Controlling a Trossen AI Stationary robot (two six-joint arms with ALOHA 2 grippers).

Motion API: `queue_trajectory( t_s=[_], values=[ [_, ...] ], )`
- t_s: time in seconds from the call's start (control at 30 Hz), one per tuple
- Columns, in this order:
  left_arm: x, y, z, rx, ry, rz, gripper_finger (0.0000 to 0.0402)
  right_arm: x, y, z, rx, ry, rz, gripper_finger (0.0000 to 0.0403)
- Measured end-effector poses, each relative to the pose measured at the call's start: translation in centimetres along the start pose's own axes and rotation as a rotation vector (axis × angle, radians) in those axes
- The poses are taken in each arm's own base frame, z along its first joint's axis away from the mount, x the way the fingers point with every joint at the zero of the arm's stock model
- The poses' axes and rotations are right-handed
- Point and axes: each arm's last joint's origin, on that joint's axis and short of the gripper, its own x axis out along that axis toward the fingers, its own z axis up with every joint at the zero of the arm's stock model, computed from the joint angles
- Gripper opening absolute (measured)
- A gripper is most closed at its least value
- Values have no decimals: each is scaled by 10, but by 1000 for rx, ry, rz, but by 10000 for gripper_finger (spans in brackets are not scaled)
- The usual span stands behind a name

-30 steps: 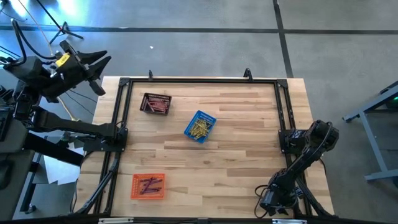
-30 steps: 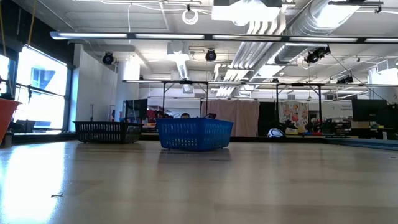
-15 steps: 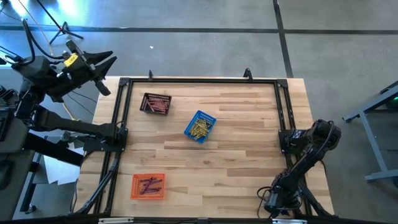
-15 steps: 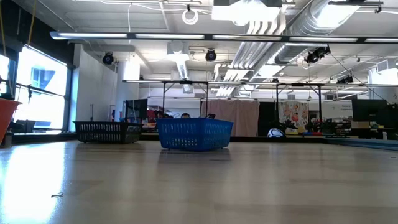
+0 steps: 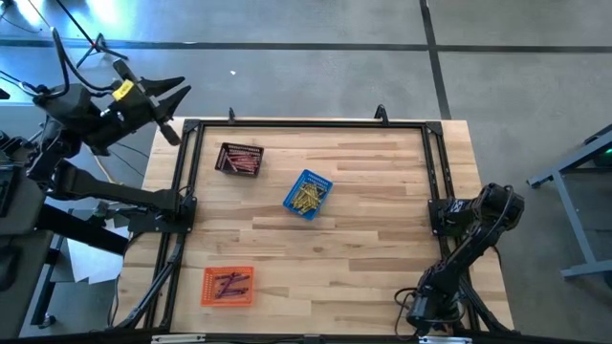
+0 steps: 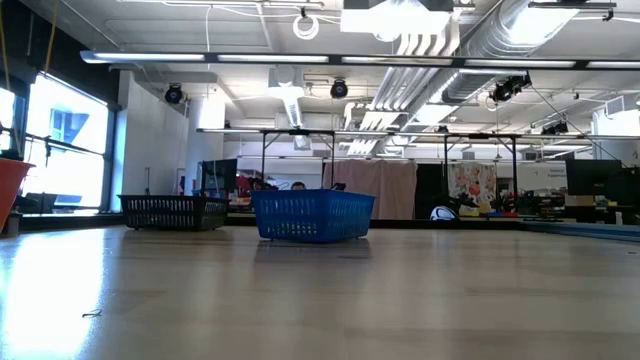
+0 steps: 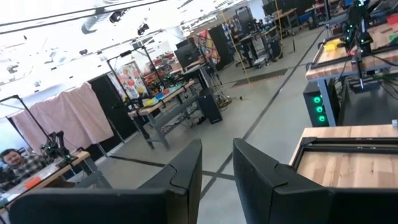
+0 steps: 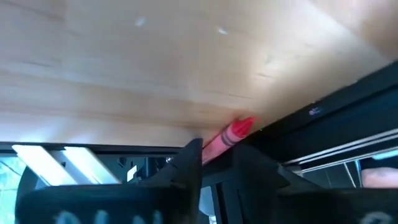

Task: Sort crayons
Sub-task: Put the red crayon into the black basket

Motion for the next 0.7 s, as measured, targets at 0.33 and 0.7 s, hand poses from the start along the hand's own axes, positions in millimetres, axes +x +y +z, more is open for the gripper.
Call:
queue_trajectory(
  t_s=[0.33,0.7],
  values=[
    [8,-6,1,12,17,-8,76,-2,2,1,-38,1,11,7],
    [15,-9,5,31,-1,0,76,-18,8,19,-92,12,18,12]
  ],
)
